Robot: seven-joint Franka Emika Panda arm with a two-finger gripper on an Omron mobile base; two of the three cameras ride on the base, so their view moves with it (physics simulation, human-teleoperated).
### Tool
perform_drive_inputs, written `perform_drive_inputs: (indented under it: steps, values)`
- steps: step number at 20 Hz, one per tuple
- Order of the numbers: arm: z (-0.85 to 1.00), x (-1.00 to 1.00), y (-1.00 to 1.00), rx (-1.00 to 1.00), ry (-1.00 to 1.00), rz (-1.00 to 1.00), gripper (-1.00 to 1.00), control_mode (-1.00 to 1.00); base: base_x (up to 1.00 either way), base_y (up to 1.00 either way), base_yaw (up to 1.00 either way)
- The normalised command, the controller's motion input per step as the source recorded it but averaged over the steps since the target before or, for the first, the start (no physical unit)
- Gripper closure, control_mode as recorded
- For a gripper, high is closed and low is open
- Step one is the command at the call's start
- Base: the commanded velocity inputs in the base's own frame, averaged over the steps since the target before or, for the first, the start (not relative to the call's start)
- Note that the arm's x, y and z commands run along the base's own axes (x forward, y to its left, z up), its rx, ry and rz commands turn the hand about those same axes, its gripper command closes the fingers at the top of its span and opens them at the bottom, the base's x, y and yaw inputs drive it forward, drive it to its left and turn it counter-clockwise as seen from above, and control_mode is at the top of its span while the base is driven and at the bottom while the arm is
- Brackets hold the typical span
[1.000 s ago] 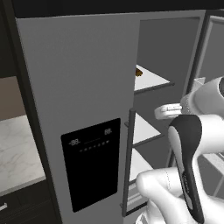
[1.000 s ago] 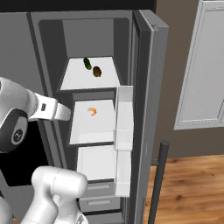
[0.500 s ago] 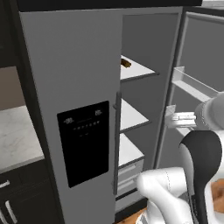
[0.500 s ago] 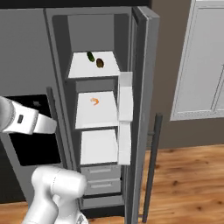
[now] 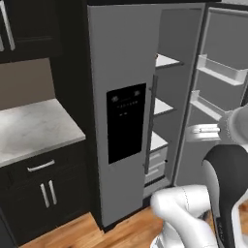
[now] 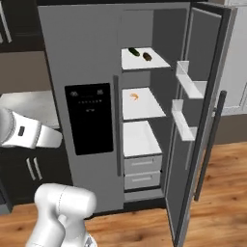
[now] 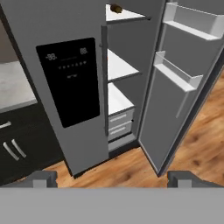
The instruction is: Transport the chicken drumstick and sweet potato to the fridge. Place the chicken drumstick on the rack containing meat and place the sweet potato on the rack containing the vegetable, ensuring meats and vegetables are on different racks.
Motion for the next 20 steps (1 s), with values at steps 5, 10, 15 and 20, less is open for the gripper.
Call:
perform_drive_inputs:
  steps: [5, 10, 15, 20]
  values:
    - [0.00, 0.00, 0.00, 0.00, 0.00, 0.00, -1.00, 1.00, -1.00, 1.00, -0.33]
    - [0.00, 0.00, 0.00, 0.00, 0.00, 0.00, -1.00, 1.00, -1.00, 1.00, -0.39]
    - [0.00, 0.00, 0.00, 0.00, 0.00, 0.00, -1.00, 1.00, -0.94, 1.00, -0.49]
    - [0.00, 0.00, 0.00, 0.00, 0.00, 0.00, -1.00, 1.00, -0.46, 1.00, -0.15]
